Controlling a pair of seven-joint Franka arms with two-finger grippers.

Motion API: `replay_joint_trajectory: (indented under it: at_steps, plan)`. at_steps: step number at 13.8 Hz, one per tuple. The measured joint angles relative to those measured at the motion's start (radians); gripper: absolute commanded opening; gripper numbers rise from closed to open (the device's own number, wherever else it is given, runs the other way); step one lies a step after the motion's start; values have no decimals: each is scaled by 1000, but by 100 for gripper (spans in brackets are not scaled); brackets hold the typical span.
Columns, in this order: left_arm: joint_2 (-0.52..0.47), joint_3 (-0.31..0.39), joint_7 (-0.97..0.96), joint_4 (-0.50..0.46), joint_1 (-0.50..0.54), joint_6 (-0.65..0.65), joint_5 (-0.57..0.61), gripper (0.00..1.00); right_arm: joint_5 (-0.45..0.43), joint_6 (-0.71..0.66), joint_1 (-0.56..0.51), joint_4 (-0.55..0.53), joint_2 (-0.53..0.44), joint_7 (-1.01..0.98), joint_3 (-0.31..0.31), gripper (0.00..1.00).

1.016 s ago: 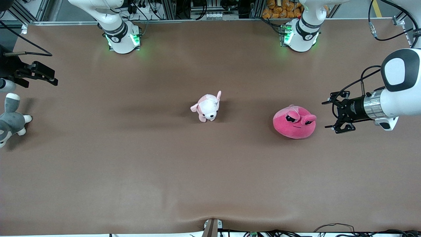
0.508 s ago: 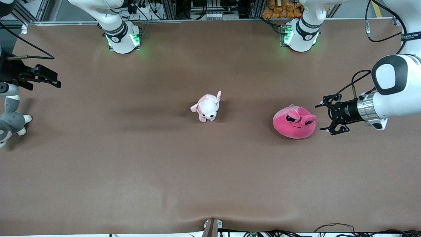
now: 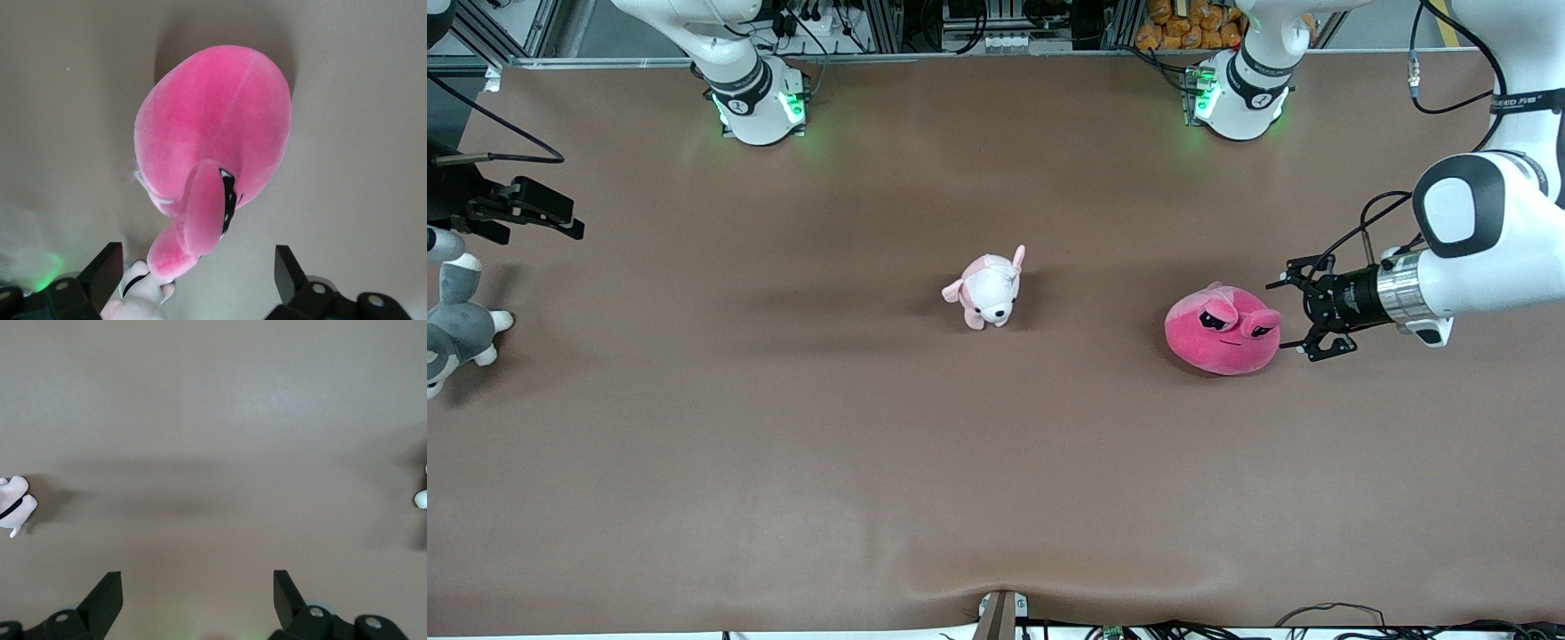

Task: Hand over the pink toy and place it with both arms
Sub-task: 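Close the left gripper on the pink plush toy's ear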

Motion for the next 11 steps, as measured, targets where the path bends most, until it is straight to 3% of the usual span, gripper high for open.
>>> replay_joint_trajectory:
  at_steps: [6, 11]
  plan:
    - [21, -16, 0, -63, -4, 83, 0, 100, 0, 0, -1, 0, 3, 0, 0, 100]
    - [45, -18, 0, -74, -4, 120, -32, 80, 0, 0, -5, 0, 3, 0, 0, 100]
